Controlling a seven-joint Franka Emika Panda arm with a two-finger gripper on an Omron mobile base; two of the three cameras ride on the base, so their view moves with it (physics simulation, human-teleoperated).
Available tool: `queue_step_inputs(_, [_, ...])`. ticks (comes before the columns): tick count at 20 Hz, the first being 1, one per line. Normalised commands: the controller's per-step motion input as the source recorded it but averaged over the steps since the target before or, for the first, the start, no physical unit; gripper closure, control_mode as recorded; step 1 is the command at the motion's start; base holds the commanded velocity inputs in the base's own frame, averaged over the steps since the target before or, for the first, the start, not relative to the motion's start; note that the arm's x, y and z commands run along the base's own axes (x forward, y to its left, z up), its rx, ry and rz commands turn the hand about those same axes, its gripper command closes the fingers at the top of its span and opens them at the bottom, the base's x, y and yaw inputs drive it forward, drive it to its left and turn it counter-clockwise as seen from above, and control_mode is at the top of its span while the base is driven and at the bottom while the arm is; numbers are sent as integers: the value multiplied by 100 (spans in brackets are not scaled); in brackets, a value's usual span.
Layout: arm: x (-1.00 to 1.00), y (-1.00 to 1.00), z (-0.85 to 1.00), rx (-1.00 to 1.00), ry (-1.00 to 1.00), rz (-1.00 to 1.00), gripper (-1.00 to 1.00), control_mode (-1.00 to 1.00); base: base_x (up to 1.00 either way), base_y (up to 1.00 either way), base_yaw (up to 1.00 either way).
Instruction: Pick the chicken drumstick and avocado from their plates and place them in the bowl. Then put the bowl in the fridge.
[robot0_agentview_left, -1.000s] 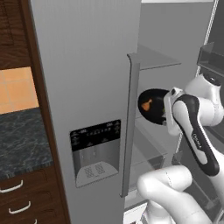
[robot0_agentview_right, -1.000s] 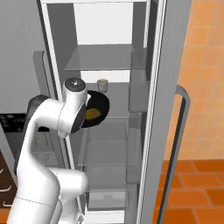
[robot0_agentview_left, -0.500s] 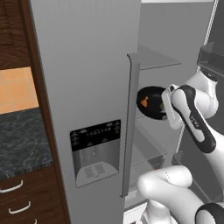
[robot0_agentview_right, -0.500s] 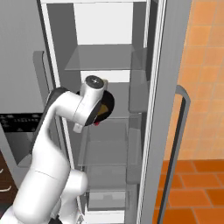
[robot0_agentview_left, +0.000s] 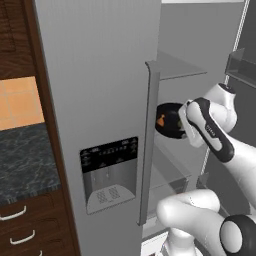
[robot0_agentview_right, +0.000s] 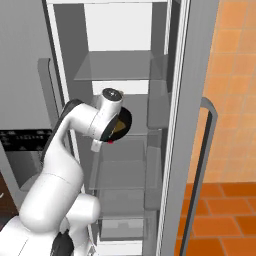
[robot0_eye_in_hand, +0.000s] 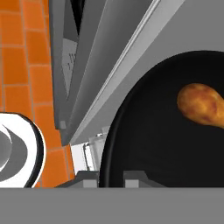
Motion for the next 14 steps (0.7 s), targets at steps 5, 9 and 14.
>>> queue_step_inputs(5, [41, 0, -32, 0, -14, 0, 100, -100, 0, 0, 0])
queue_step_inputs(9, [100, 0, 0, 0, -6, 0, 100, -100, 0, 0, 0])
queue_step_inputs(14, [94, -7, 0, 0, 0, 1, 100, -100, 0, 0, 0])
